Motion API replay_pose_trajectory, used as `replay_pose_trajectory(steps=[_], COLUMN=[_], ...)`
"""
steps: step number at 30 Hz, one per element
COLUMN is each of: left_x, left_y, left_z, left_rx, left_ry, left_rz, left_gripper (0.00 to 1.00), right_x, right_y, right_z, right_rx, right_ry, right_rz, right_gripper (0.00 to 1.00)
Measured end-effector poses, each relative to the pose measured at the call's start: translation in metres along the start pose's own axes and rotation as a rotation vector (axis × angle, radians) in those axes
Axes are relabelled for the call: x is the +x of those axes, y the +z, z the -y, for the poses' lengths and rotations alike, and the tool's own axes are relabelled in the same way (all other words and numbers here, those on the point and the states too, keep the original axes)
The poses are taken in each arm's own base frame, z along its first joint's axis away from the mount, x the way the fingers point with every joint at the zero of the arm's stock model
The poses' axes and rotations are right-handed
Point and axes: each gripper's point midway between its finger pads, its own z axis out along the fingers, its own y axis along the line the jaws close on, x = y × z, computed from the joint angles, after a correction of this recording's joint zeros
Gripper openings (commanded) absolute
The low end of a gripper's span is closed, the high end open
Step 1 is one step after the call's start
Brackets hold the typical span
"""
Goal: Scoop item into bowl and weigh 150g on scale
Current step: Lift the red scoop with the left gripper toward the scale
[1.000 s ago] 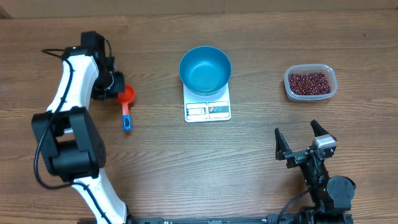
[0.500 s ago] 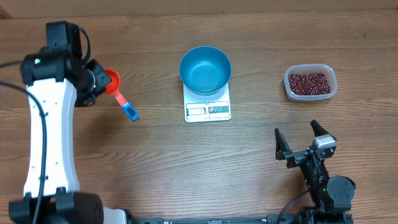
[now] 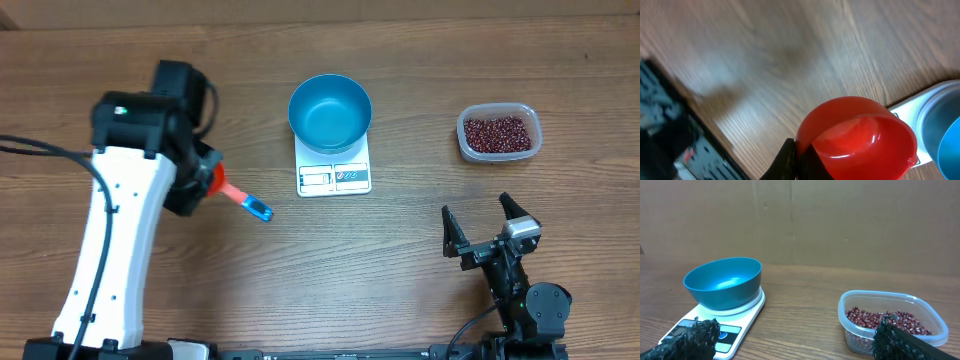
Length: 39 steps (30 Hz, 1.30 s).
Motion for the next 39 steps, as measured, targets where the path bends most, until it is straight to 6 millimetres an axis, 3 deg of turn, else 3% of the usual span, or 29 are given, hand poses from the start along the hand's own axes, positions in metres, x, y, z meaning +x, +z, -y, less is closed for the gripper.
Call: replay_pose_trajectory(steps=[12, 17, 30, 39], left_x=[0.081, 0.103, 0.109, 0.109], left_y=[-0.012, -0.015, -0.016, -0.016], left_z=[0.016, 0.017, 0.012, 0.012], left_rx=[0.036, 0.047, 0.031, 0.03], left_ry=[-0.058, -0.071, -0.083, -0.084], left_rz=[-0.012, -0.014, -0.01, -0.013], left_gripper=[0.04, 0.04, 0.04, 0.04], right_x=[0.0, 0.0, 0.0, -0.005], right_y=[0.0, 0.0, 0.0, -0.007], right_z=[0.0, 0.0, -0.001, -0.048], right_rx=[0.001, 0.001, -0.006, -0.286], right_ry=[0.001, 0.0, 0.0, 0.032], right_rz=[0.0, 0.0, 0.001, 0.012], right_gripper=[1.0, 1.0, 1.0, 1.0])
